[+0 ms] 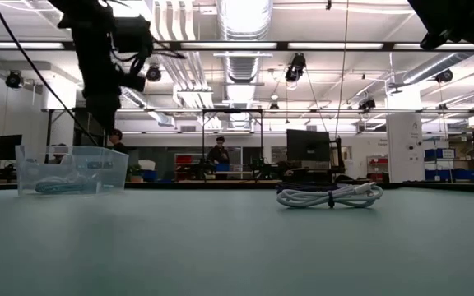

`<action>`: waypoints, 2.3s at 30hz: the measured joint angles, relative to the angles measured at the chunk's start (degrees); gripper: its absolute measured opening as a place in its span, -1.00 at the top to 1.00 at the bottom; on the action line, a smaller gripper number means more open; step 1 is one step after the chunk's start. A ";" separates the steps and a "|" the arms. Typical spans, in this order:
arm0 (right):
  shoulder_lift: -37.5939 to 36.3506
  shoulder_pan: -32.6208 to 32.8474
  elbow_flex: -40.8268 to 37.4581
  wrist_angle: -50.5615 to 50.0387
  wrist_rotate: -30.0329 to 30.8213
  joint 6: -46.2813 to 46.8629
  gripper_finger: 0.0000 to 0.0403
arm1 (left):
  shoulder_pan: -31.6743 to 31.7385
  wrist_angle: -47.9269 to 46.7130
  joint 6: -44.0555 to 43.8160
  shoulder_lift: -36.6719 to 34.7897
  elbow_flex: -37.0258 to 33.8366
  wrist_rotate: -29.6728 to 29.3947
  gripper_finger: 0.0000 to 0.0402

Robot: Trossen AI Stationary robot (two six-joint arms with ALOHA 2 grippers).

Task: Pick and place USB-C Cables
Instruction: Put the violet charger cable into the transparent bin

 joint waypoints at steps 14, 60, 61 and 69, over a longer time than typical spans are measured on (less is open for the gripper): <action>0.02 0.00 -0.01 -1.82 2.96 -0.01 0.87 | -18.34 11.96 -12.21 0.02 6.07 5.51 0.63; 20.00 -0.11 4.88 -12.11 18.05 27.80 0.87 | -43.50 39.24 3.72 6.86 5.92 5.27 0.63; 20.85 -0.11 5.74 -12.61 18.23 27.58 0.87 | -43.50 39.36 3.57 6.68 5.92 5.19 0.63; 28.43 -0.11 13.77 -19.90 19.82 26.01 0.87 | -43.52 45.45 3.13 6.30 4.03 5.14 0.63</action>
